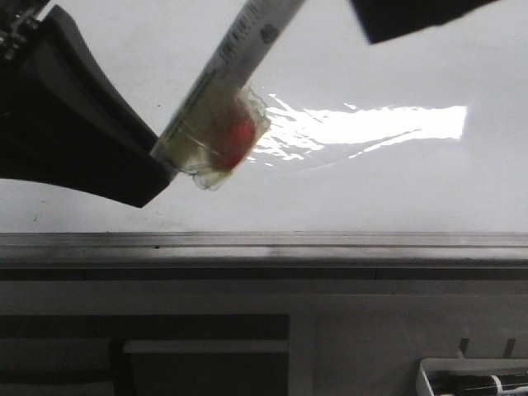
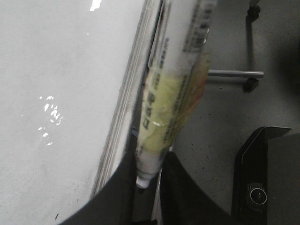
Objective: Write number 5 on whiteboard
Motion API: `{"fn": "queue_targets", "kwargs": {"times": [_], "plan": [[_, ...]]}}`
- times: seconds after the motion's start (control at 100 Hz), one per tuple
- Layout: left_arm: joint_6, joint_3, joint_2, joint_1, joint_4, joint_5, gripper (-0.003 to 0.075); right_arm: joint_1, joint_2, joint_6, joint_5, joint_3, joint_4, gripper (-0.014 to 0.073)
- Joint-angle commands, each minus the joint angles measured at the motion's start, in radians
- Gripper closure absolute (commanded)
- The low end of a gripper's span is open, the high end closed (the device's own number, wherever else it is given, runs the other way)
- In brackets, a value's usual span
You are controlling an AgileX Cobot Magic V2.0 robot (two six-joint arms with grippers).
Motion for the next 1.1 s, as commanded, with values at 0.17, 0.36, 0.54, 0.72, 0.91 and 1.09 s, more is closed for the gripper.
{"fn": "queue_targets", "kwargs": {"times": [0.17,0.36,0.54,0.72,0.91,1.09], "plan": [[0.001,-0.034,-0.006,-0.009,-0.024,-0.062,0.0741,0.145,0.088,-0.014,-0.291,-0.035,0.049,0.0183],[0.001,-0.034,-0.006,-0.009,-0.027,-0.062,0.0741,0.160,0.148,-0.014,-0.333,-0.041,0.118,0.0184],[0.001,-0.034,-0.006,-0.009,-0.028,-0.062,0.0741,0.160,0.199,-0.014,-0.328,-0.057,0.136,0.0197],[0.001,-0.034,-0.006,-0.009,-0.047,-0.062,0.0741,0.160,0.238,-0.014,-0.286,-0.057,0.136,0.0388],[0.001,-0.034,-0.006,-0.009,-0.051,-0.062,0.0741,0.160,0.247,-0.014,-0.278,-0.060,0.136,0.0660],[0.001,-0.035,-0.008,-0.009,-0.051,-0.062,0.0711,0.160,0.247,-0.014,-0.273,-0.066,0.136,0.0660]]}}
